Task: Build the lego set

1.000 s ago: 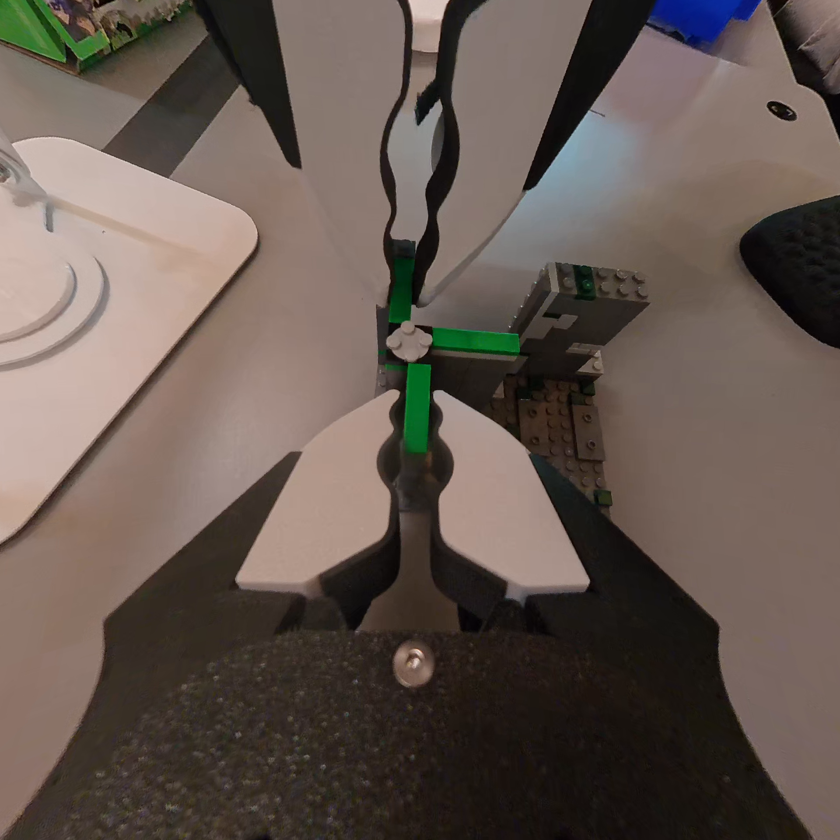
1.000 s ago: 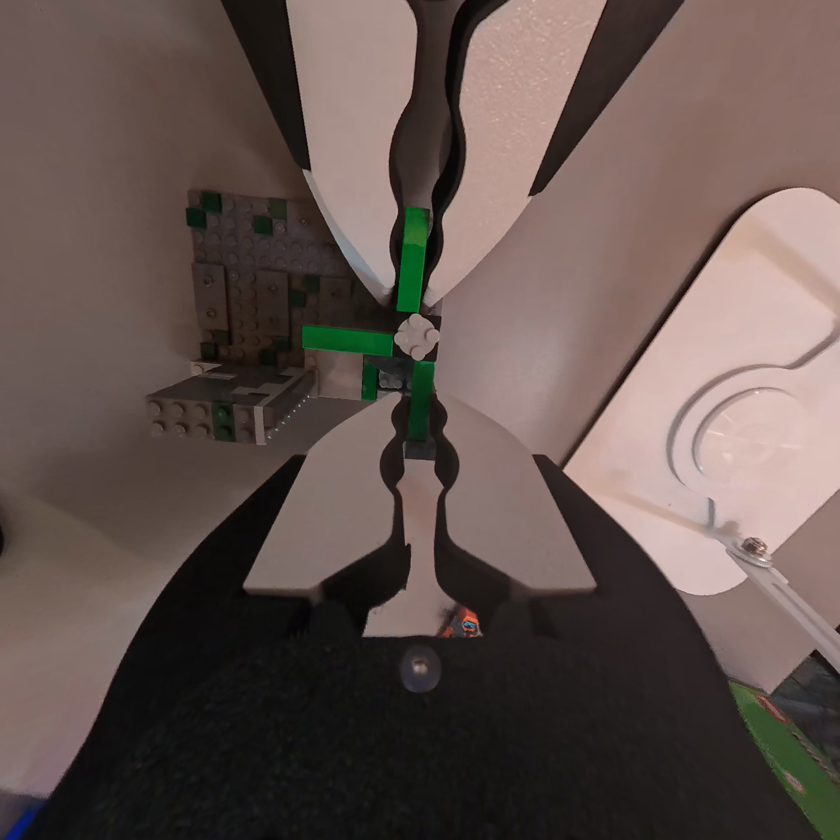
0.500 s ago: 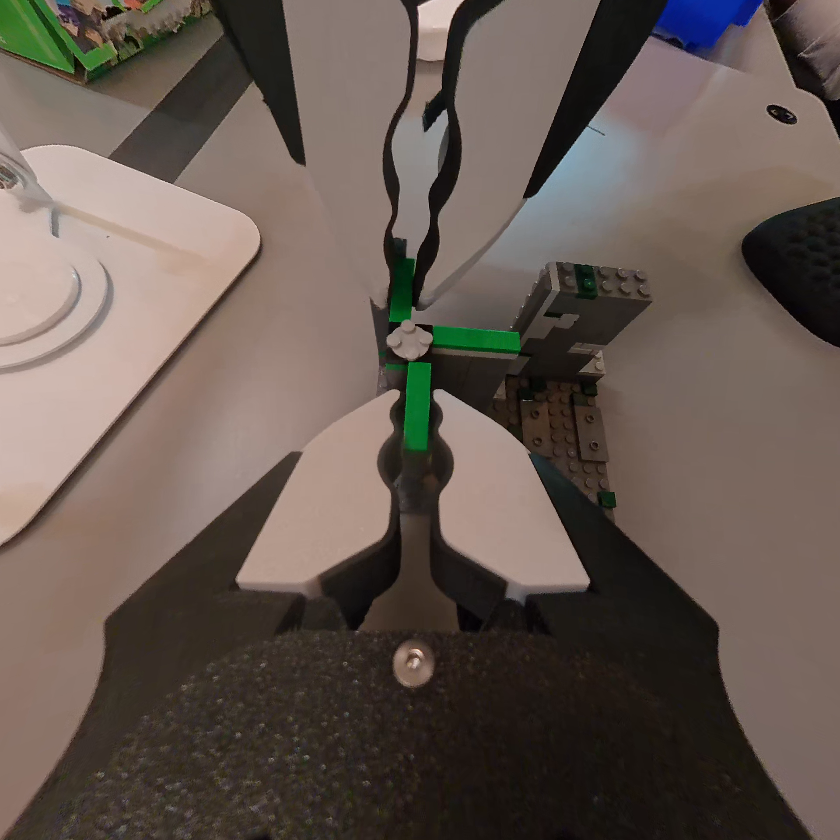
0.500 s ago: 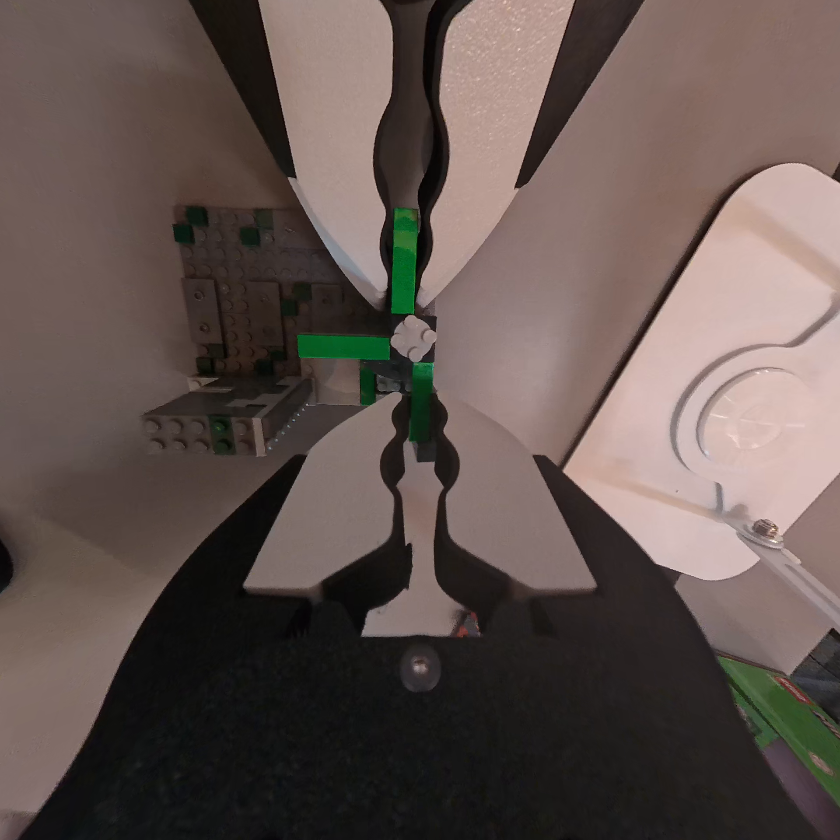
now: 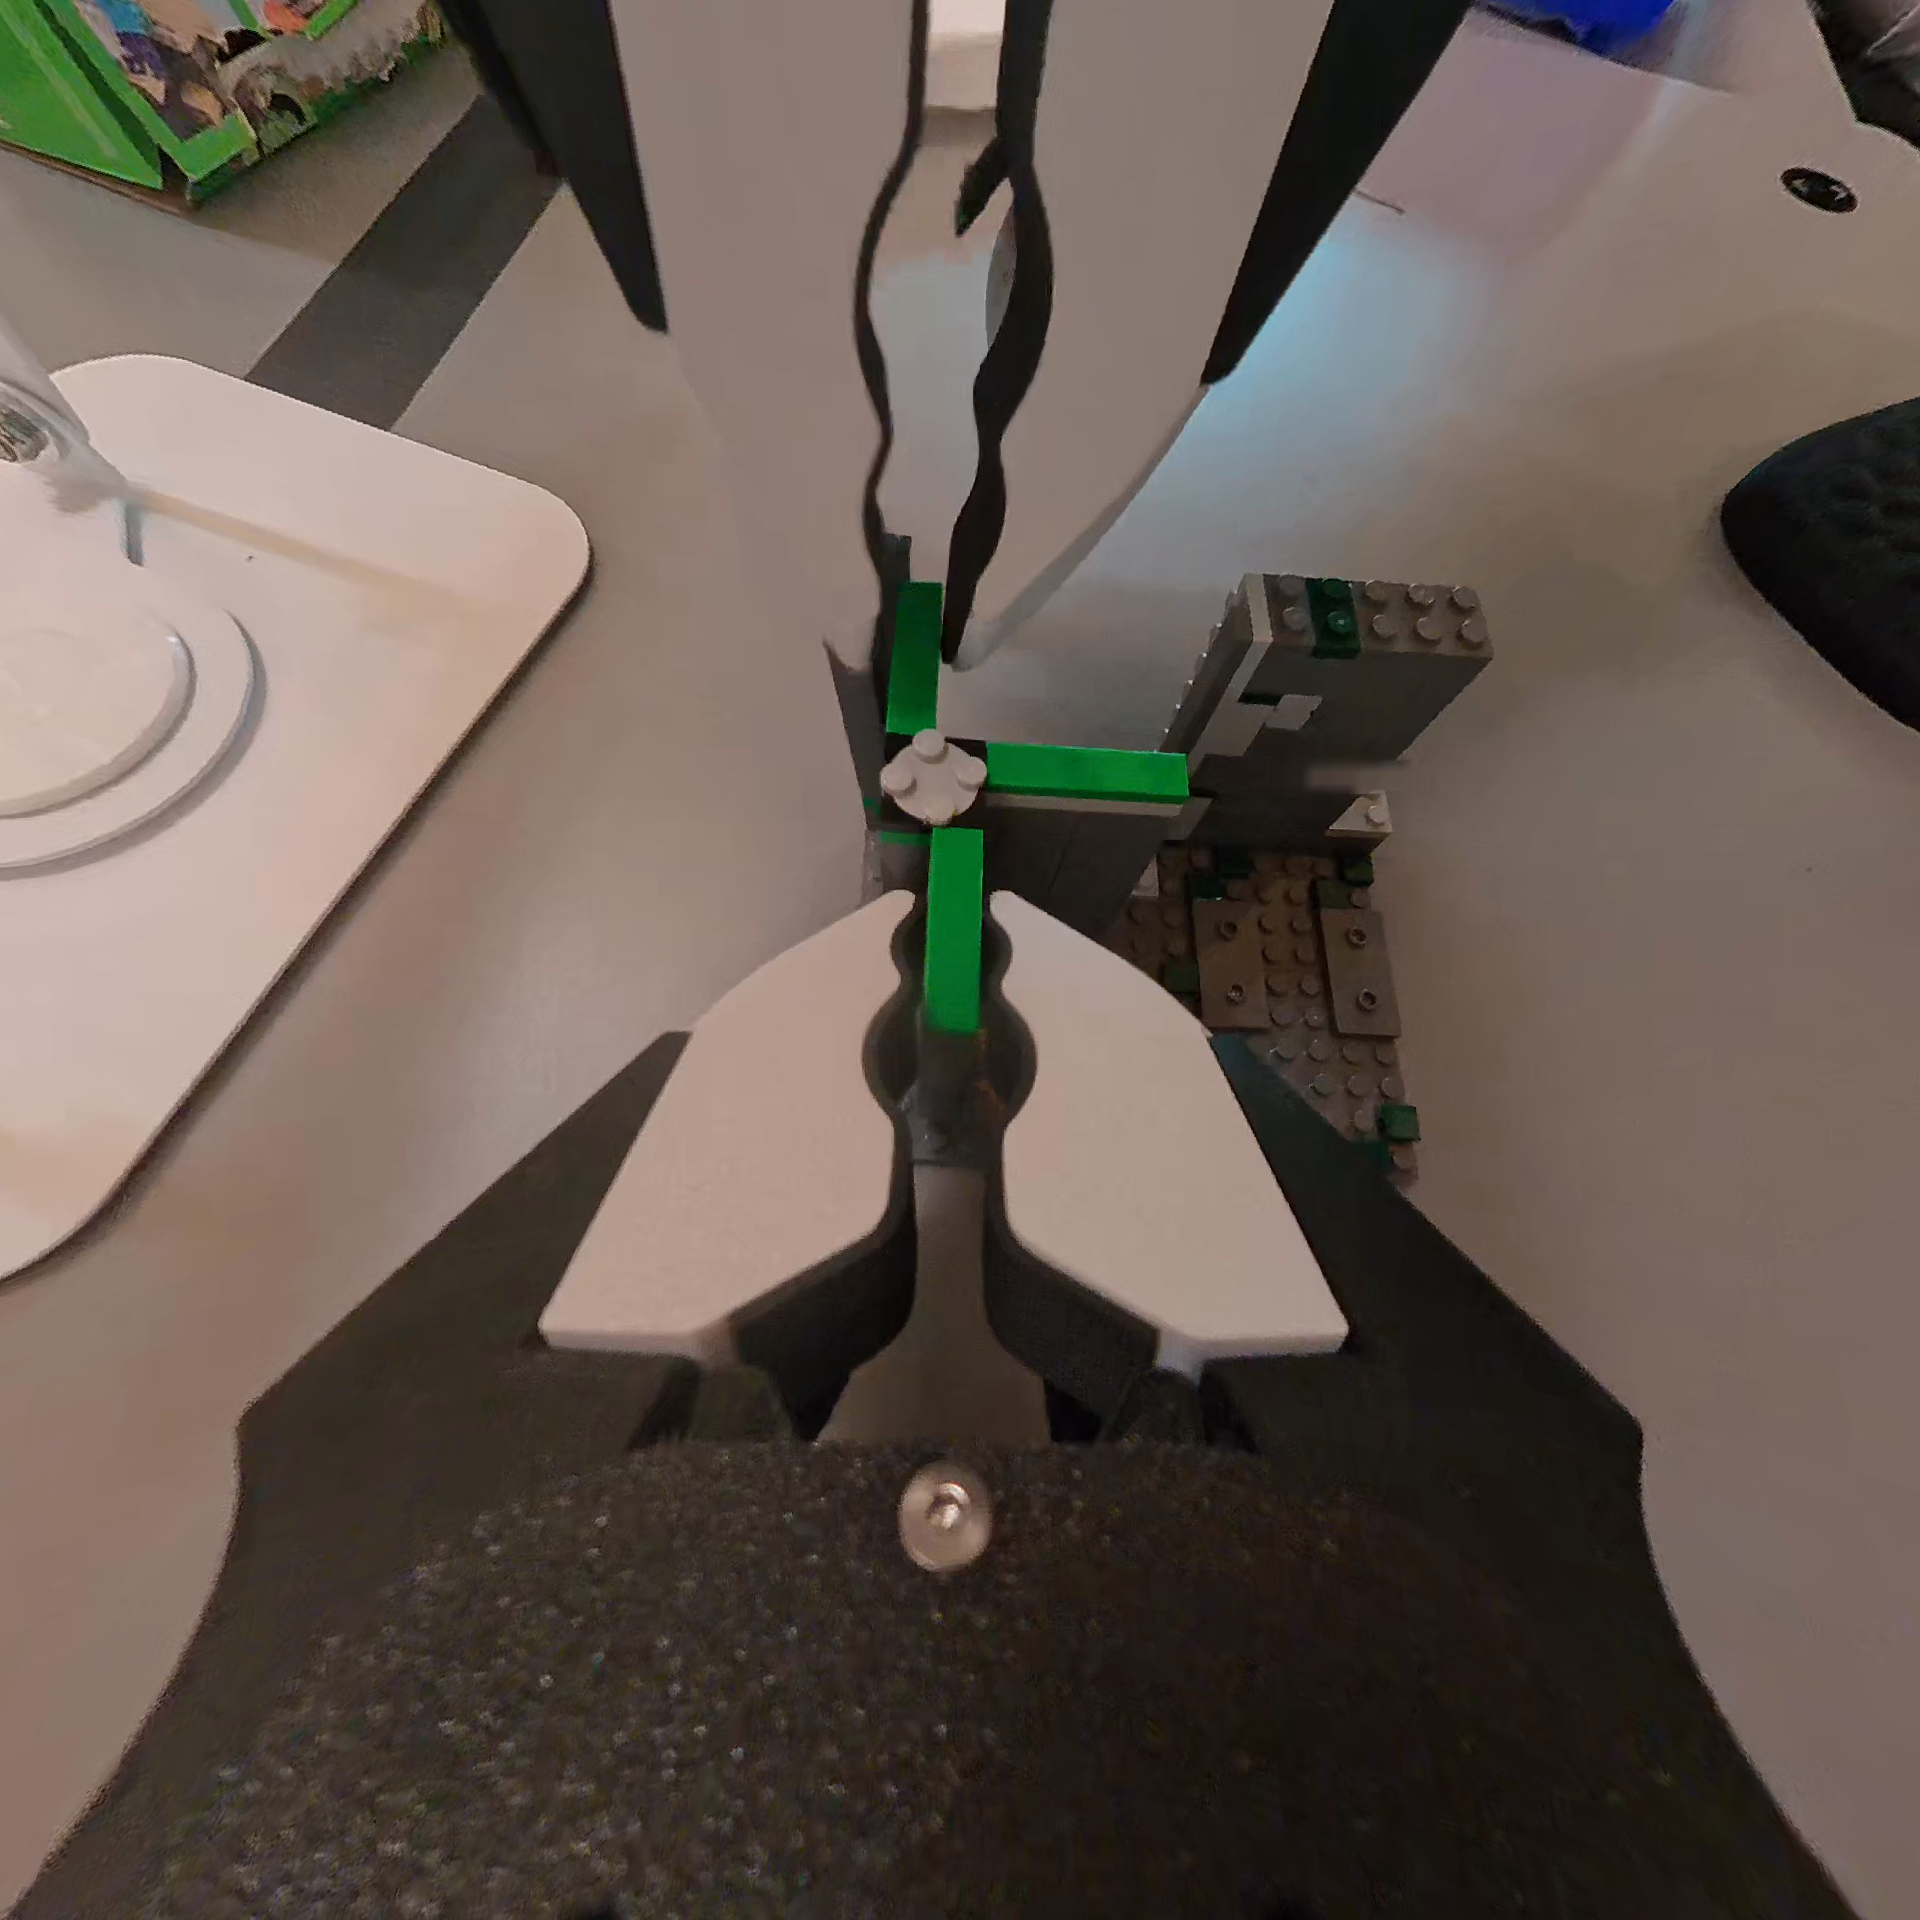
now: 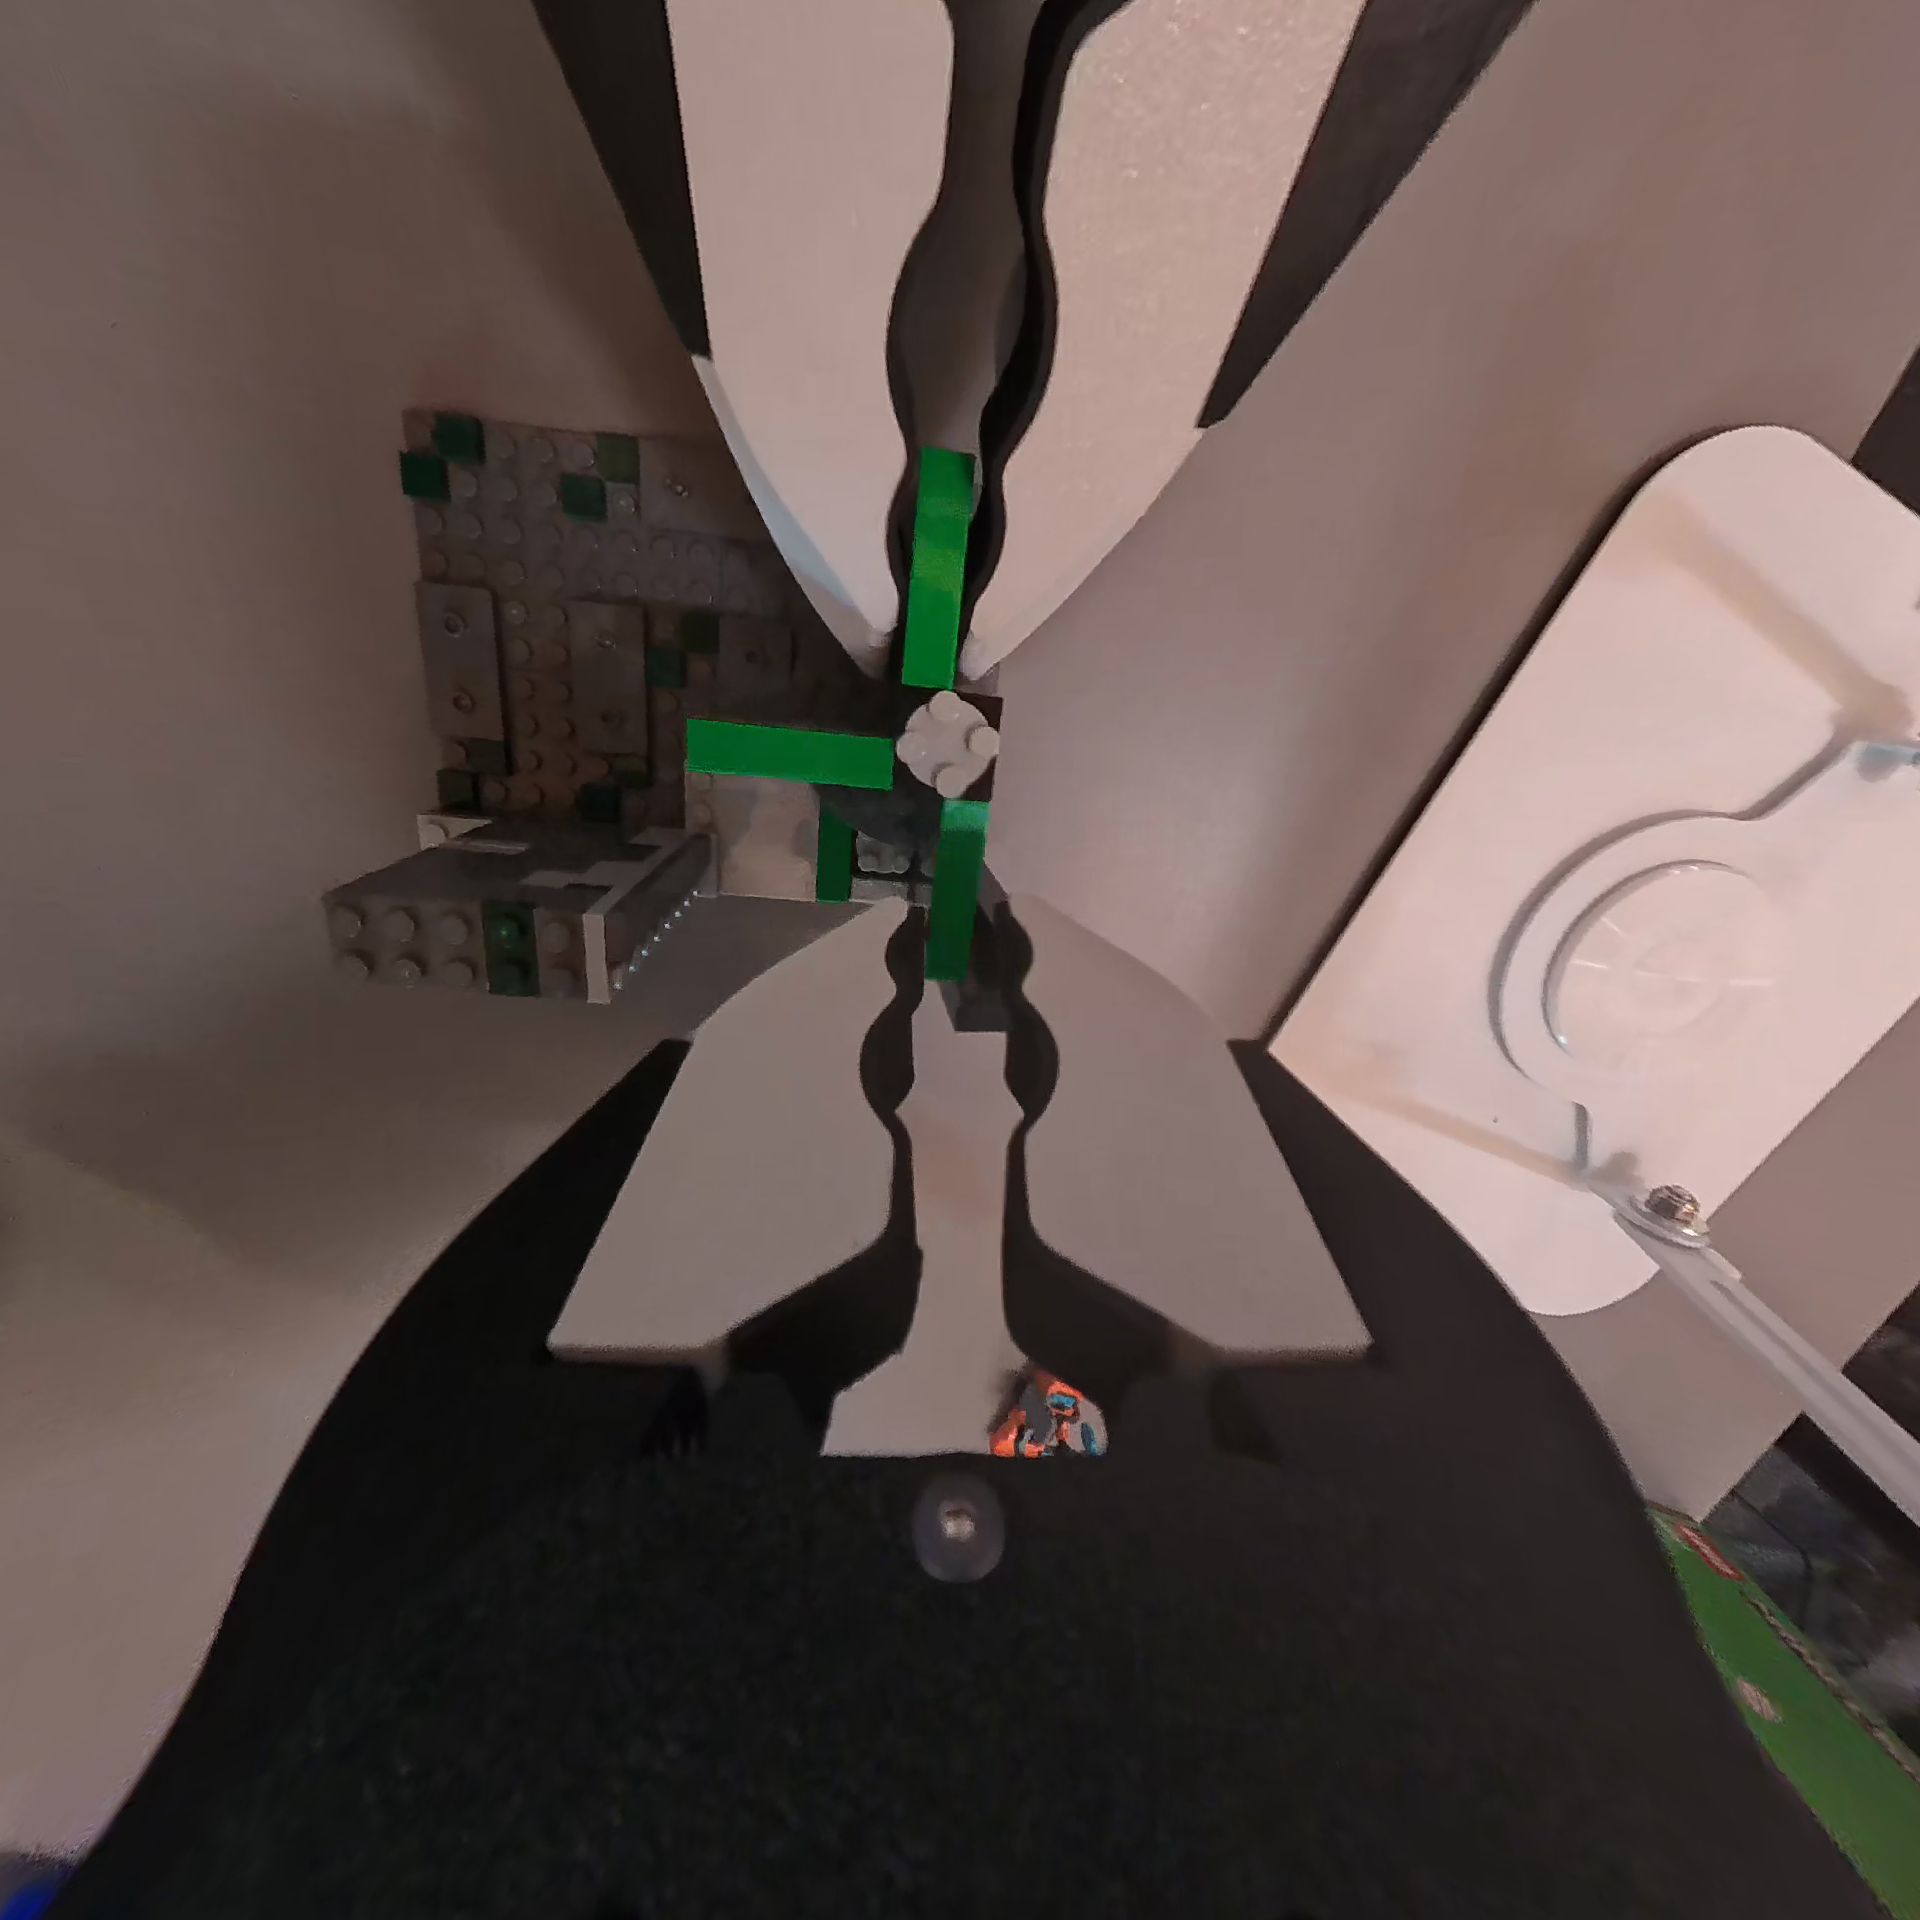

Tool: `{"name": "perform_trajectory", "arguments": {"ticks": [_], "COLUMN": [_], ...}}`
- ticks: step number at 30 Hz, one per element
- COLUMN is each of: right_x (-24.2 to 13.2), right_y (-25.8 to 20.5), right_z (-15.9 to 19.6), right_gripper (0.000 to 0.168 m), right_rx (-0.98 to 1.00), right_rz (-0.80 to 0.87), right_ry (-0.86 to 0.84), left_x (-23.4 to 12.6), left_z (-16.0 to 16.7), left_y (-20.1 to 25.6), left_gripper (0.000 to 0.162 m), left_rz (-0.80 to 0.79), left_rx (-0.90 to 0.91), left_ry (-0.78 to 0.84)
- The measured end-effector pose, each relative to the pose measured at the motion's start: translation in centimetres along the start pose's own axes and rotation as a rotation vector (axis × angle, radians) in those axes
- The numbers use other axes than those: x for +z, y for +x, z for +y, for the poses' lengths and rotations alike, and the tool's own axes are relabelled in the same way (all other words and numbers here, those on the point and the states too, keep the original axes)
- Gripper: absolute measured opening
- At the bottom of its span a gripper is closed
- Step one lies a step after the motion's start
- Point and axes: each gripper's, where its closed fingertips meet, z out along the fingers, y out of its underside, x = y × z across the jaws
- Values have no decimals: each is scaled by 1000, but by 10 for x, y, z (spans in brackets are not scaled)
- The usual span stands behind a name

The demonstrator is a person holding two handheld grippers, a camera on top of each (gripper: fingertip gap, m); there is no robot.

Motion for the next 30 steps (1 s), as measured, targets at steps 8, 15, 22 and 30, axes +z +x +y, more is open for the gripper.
{"name": "perform_trajectory", "arguments": {"ticks": [8, 15, 22, 30], "right_x": [2, 3, 4, -25], "right_y": [-1, -1, 0, -7], "right_z": [2, 3, 3, -16], "right_gripper": [8, 8, 8, 11], "right_rx": [-2, 47, 73, 17], "right_rz": [-17, -33, -47, 91], "right_ry": [-55, -41, -42, 183], "left_x": [0, 1, 1, 1], "left_z": [1, 0, 0, 0], "left_y": [2, 2, 1, 2], "left_gripper": [8, 8, 8, 8], "left_rz": [28, 40, 55, 67], "left_rx": [14, 11, -9, 9], "left_ry": [-75, -62, -31, -27]}}
